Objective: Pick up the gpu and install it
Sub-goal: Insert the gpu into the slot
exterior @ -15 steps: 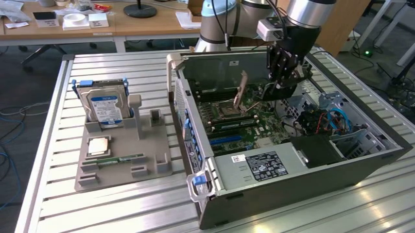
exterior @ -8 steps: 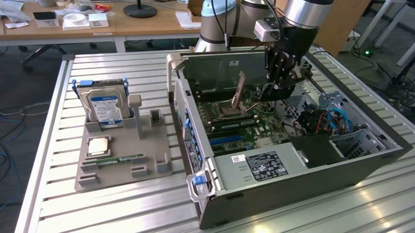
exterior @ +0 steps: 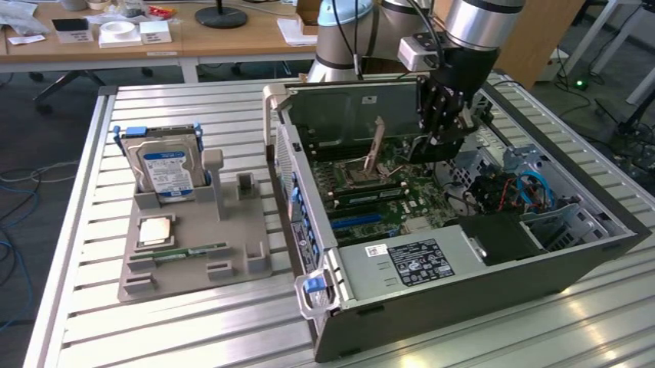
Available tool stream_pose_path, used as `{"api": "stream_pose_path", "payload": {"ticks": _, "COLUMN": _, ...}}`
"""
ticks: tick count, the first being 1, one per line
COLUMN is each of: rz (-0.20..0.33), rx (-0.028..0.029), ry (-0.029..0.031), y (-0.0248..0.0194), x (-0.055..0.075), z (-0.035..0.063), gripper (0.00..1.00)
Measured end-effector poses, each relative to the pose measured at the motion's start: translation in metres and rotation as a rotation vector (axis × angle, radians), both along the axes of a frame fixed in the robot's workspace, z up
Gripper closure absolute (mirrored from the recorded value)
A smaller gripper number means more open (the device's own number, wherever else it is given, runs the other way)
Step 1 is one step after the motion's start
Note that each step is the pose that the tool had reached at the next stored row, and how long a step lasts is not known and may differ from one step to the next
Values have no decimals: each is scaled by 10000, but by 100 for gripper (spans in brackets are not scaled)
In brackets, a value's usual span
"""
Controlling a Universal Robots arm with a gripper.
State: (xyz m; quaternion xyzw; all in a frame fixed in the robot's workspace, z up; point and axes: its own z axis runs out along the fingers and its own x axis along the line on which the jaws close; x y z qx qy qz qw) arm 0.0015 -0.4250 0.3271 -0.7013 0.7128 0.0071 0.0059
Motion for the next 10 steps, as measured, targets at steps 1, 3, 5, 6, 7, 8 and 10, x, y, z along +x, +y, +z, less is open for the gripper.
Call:
{"api": "stream_pose_path", "payload": {"ticks": 1, "rz": 2, "rx": -1, "ry": -1, "y": 0, "x": 0, "z": 0, "gripper": 74}}
{"api": "stream_pose_path", "payload": {"ticks": 3, "rz": 2, "rx": 2, "ry": -3, "y": -3, "x": -1, "z": -2, "gripper": 74}}
{"api": "stream_pose_path", "payload": {"ticks": 5, "rz": -1, "rx": 1, "ry": -2, "y": -16, "x": -3, "z": -2, "gripper": 74}}
{"api": "stream_pose_path", "payload": {"ticks": 6, "rz": -1, "rx": 2, "ry": -3, "y": -29, "x": -3, "z": -2, "gripper": 74}}
{"api": "stream_pose_path", "payload": {"ticks": 7, "rz": -1, "rx": 1, "ry": -3, "y": -34, "x": -3, "z": -2, "gripper": 74}}
{"api": "stream_pose_path", "payload": {"ticks": 8, "rz": -1, "rx": 1, "ry": -3, "y": -39, "x": -4, "z": -3, "gripper": 74}}
{"api": "stream_pose_path", "payload": {"ticks": 10, "rz": 0, "rx": 2, "ry": -9, "y": -43, "x": -10, "z": -9, "gripper": 74}}
